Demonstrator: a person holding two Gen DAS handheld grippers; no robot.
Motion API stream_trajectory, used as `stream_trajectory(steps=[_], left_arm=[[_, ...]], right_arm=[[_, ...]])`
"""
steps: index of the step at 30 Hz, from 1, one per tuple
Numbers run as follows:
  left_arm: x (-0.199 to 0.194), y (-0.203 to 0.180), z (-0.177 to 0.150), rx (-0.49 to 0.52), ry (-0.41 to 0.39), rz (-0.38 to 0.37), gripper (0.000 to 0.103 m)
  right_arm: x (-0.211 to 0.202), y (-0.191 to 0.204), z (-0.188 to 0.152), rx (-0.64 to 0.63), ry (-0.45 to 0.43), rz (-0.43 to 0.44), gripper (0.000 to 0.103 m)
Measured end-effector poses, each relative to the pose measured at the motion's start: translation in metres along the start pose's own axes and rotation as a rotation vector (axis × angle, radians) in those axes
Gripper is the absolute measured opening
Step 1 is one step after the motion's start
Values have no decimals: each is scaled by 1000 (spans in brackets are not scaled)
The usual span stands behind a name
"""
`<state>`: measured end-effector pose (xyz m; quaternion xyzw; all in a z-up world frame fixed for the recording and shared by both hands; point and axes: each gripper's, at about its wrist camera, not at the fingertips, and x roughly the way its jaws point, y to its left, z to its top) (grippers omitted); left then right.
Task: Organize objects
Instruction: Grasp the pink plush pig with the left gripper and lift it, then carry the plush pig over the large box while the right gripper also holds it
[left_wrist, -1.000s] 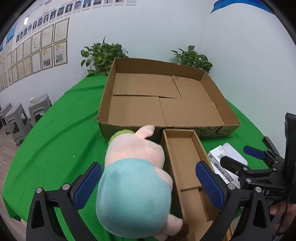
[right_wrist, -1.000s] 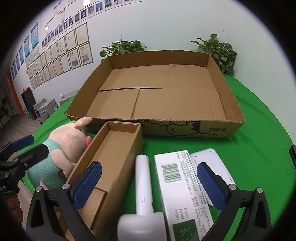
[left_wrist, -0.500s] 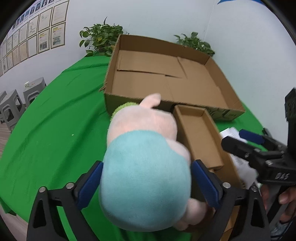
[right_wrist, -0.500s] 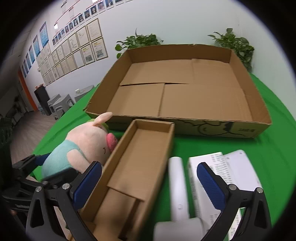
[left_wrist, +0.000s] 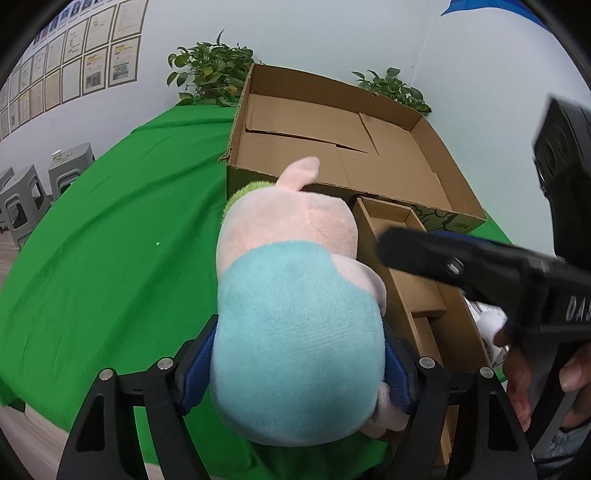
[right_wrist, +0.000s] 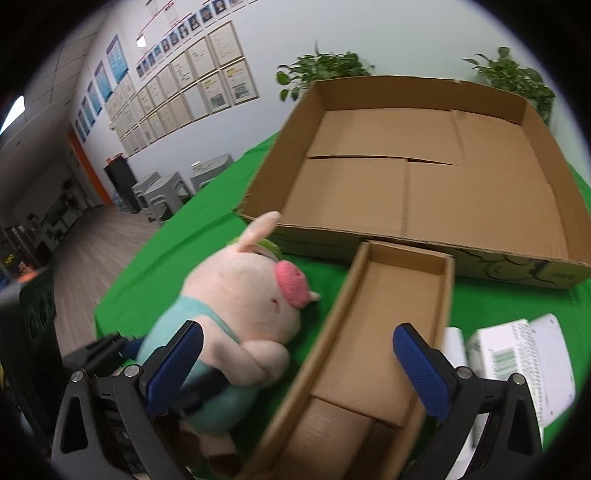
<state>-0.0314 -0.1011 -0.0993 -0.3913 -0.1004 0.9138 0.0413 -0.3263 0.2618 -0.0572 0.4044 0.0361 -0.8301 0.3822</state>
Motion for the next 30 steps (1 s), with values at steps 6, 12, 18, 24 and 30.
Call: stream_trajectory(steps=[6,12,18,24,30], left_arm=[[-12,-2,-13,-22,-32,21,72],[-17,-5,-21,-22,-61,36,70],[-18,-3,-21,-24,-69,28,65],[-20,-4,-15,-25,-75,34,60],[-32,-15,-3,15,-91,55,59]], right_arm=[[19,29,3,-49,69,118,102],[41,46,1,-68,184,179,102],[44,57,-6,-115,212,164,97],[41,56,-9,-115,191,162,84],[39,50,-2,-87,155,202,76]])
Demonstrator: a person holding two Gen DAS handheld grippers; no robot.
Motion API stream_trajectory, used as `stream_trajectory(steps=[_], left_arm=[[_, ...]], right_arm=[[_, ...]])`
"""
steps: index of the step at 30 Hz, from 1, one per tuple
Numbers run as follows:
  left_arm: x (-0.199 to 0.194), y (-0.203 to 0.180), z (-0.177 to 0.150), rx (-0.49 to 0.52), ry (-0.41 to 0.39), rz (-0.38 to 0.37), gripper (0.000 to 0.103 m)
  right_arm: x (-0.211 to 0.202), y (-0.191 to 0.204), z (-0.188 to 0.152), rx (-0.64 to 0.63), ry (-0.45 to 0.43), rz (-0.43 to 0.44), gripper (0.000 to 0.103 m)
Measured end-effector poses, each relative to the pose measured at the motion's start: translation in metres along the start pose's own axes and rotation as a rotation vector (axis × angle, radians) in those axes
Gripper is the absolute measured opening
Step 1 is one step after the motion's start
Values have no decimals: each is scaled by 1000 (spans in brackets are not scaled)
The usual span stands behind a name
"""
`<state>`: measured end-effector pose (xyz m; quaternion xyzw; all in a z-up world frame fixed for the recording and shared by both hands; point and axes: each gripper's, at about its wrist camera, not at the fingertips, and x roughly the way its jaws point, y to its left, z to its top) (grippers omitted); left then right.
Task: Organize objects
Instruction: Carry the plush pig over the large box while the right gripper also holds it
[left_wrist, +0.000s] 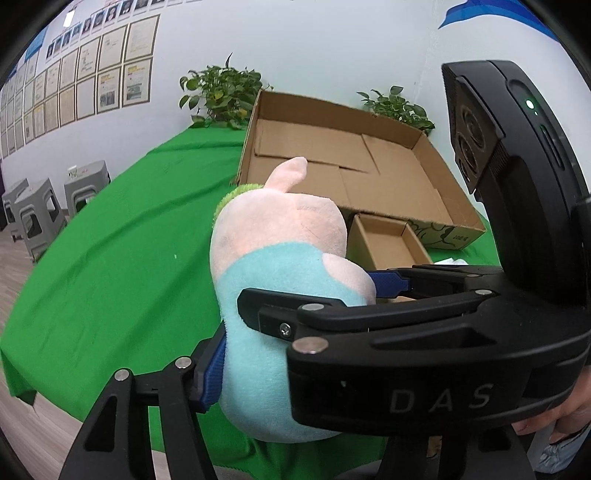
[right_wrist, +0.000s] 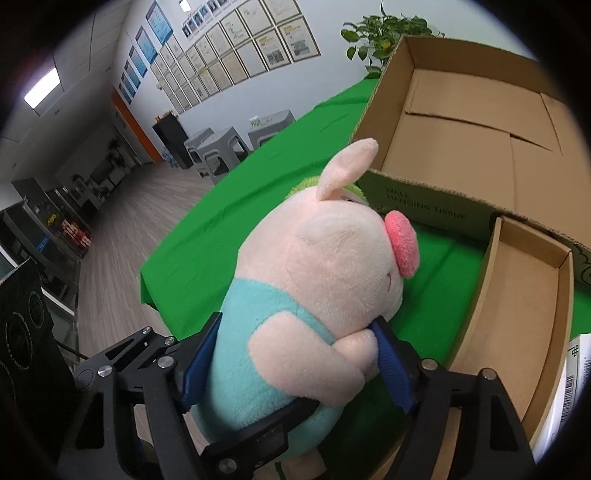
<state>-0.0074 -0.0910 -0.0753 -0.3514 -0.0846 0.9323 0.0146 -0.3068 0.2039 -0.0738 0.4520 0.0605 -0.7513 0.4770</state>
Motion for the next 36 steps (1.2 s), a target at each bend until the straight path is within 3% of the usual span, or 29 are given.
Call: stream_trajectory(steps=[9,17,22,28,32,36], left_arm=[[-22,-26,56,120,-80,-4,59],[-27,-58,138,231,-235,-49,59],[-27,-62,196,230,-300,-51,59],[-4,-55,256,215,-304,-47,59],[47,-40,301,210,-258,-46,59],[91,-30,317,193,-198,-44,59]], right_arm=[[-38,0,26,3,-169,2,73],[-83,-13,72,-23,-351,-76,72],[-99,-12,113,-92,-411,-111,71],[-92,-18,159,-143,-404,-111,71],[-85,-31,161,-133,-396,-104,71],[-66,-47,164,-105,-357,-79,72]])
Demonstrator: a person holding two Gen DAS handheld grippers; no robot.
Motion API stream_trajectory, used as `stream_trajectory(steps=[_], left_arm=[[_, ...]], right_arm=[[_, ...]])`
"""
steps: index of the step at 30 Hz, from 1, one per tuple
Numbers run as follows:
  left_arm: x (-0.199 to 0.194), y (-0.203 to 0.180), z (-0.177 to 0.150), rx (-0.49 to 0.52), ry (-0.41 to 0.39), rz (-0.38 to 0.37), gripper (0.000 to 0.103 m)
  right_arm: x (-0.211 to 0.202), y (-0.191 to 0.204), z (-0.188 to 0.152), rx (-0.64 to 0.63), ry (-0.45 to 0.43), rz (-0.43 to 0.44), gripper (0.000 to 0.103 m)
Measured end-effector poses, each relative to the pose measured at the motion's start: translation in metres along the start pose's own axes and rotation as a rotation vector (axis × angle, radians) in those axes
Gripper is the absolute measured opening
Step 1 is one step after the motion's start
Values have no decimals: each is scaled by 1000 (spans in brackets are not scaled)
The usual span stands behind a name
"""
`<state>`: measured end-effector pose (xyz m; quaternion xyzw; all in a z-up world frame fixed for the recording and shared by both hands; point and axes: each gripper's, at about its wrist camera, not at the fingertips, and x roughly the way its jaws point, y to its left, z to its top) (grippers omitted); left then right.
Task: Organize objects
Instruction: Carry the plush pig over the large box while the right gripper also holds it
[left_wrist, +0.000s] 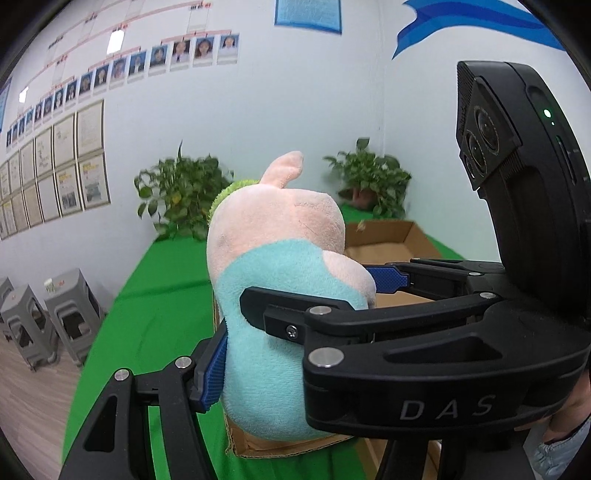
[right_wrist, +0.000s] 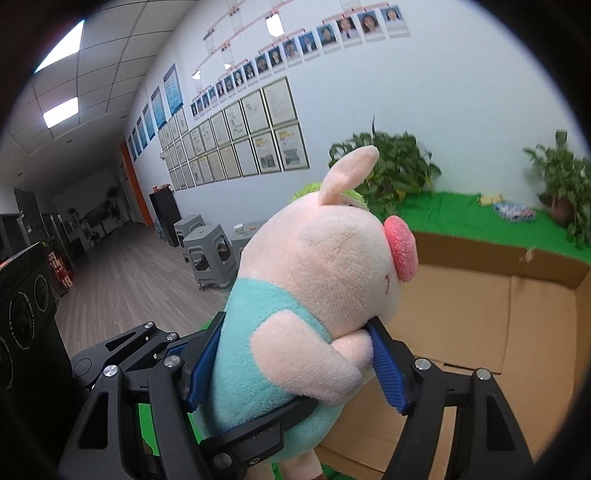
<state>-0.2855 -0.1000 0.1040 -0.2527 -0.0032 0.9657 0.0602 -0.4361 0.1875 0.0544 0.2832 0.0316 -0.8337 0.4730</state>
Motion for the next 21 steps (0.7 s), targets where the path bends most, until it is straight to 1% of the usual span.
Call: stream_trajectory(steps=[2,5,8,10,14,16,17,21], left_arm=[[24,3,-2,-11,33,2,59],[50,4,-16,-15,80,11,59],[74,7,-33,-24,130,12,59],[81,1,-55,-27,159,12,59],[109,4,-70,-38,211,6,59],[116,12,-82,-44,231,9,59],[116,14,-94,-46,240,11,59],[132,22,-116,-58,286,19,60]], right_arm=[[14,-7,-5,13,24,8,71],[33,-17,-16,26,57,26,71],[48,-32,-27,47,77,63,70],[58,-38,-35,64,94,71,69],[75,-49,-48,97,130,76,69],[81,-53,-49,106,142,77,69],[84,-54,-51,113,149,77,69],[99,-62,-56,127,183,92,69]])
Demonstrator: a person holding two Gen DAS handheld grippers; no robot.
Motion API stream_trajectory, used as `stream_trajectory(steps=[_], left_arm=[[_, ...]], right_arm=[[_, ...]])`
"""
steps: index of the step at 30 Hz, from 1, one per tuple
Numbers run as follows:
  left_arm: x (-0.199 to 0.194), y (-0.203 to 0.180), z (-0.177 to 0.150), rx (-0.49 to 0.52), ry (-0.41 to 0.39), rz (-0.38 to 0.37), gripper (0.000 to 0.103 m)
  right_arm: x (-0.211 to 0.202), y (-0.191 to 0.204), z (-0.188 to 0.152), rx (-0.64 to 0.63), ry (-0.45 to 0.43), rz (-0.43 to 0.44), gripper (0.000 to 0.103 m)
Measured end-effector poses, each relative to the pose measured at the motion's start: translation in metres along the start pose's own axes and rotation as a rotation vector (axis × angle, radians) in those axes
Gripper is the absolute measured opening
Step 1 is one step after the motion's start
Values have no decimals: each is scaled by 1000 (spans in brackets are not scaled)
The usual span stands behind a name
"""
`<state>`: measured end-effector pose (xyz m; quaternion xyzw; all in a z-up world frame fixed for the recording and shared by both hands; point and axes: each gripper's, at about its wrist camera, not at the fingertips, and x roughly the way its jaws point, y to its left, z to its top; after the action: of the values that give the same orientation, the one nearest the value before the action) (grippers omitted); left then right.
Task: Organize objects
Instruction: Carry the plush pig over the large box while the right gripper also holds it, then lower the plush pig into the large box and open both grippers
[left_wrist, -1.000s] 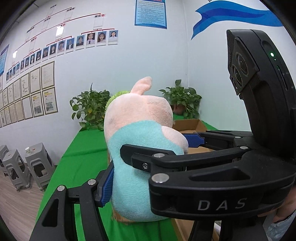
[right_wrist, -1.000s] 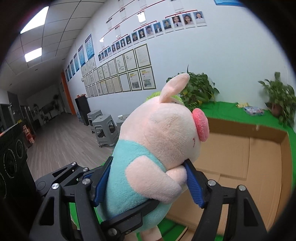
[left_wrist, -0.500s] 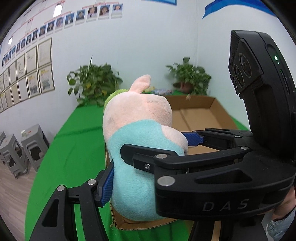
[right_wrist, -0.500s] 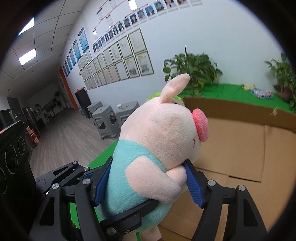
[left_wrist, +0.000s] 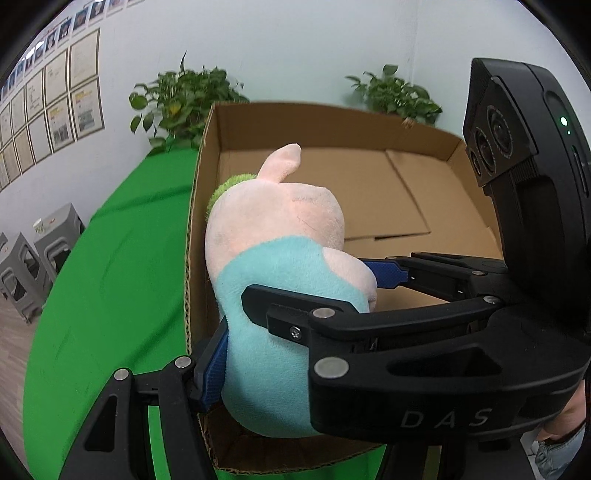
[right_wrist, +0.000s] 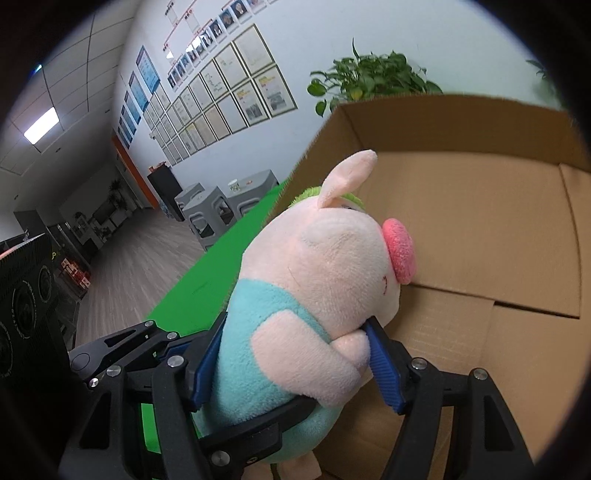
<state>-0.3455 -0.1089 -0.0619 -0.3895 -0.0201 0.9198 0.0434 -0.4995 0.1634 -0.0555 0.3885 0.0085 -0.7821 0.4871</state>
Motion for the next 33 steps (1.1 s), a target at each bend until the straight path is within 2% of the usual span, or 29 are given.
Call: stream_trajectory(steps=[3,6,11,16,20,22,25,27,31,33], left_arm=[[7,5,-13,10,9,14,65],[-2,4,-23,17,10,10,68],[-28,6,-33,33,-7,0,68],[-58,4,-60,12,-18,22,66],[-68,8,-79,-31,-14,22,66],[-65,12,-82,-65,1,8,61],[-69,10,-88,-75,-1,14,61],[-70,12,-87,-77,3,11,61],[-76,14,-87,-74,0,13,62],[-81,12,-88,-69,-10,34,61]], right_arm=[[6,-3,-4,-5,9,13,69],[6,-3,-3,-19,5,18,69],[7,-2,-6,-34,7,3,69],[8,4,-9,-54,4,-35,69],[10,7,-12,-74,10,-68,69],[11,10,-15,-100,13,-91,69],[13,13,-14,-110,22,-114,69],[14,14,-12,-109,31,-121,70],[5,15,-7,-71,36,-109,88],[-7,14,-4,-33,37,-107,88]])
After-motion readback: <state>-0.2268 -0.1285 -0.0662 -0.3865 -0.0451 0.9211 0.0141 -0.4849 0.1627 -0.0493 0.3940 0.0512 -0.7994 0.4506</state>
